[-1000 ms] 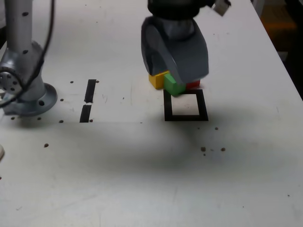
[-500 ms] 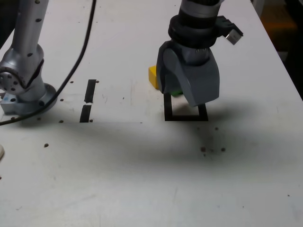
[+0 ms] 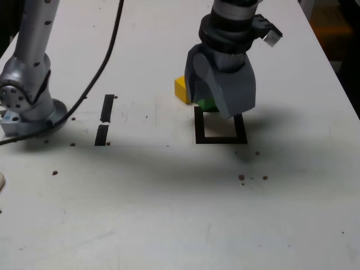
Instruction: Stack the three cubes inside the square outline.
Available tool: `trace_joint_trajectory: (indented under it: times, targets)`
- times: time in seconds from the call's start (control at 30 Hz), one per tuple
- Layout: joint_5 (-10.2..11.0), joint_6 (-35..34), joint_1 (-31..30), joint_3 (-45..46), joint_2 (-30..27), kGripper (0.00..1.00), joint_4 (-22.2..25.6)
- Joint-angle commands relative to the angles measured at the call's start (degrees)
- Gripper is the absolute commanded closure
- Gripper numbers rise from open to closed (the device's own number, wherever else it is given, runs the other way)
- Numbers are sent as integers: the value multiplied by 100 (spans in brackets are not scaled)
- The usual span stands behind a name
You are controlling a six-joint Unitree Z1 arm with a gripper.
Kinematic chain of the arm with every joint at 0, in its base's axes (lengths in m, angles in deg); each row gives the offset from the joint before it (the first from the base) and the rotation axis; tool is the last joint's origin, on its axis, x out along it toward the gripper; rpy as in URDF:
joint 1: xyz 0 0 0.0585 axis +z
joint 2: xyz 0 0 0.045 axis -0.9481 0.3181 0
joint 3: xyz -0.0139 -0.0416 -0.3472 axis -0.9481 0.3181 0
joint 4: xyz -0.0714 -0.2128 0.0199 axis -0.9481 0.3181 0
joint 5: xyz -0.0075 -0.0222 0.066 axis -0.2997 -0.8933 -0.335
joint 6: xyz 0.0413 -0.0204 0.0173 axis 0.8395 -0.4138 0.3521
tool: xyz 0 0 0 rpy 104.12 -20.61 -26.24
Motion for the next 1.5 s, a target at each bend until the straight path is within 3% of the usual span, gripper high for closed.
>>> trace_joint_trajectory:
  times: [0.0, 0.17, 0.37, 0.57, 0.63, 0.73, 0.87, 0.93, 1.0, 1.1, 1.3, 1.47]
  targets:
    - [43, 37, 78, 57, 69, 0, -81]
    - [343, 70, 274, 111, 48, 0, -487]
    - [744, -69, 572, 267, -85, 0, -553]
    - [1224, -473, 852, 622, -475, 0, -498]
    - [1352, -665, 899, 677, -881, 0, -495]
    - [1397, -792, 883, 659, -1478, 0, -471]
    - [1274, -809, 794, 602, -1798, 0, -444]
    - [1140, -761, 623, 412, -1642, 1, -477]
    - [1200, -550, 462, 18, -1176, 1, -505]
    - [1477, -352, 285, -462, -545, 1, -517]
    - [1808, -354, 196, -492, -188, 1, -652]
    - [2413, -361, 11, -238, 8, 1, -715]
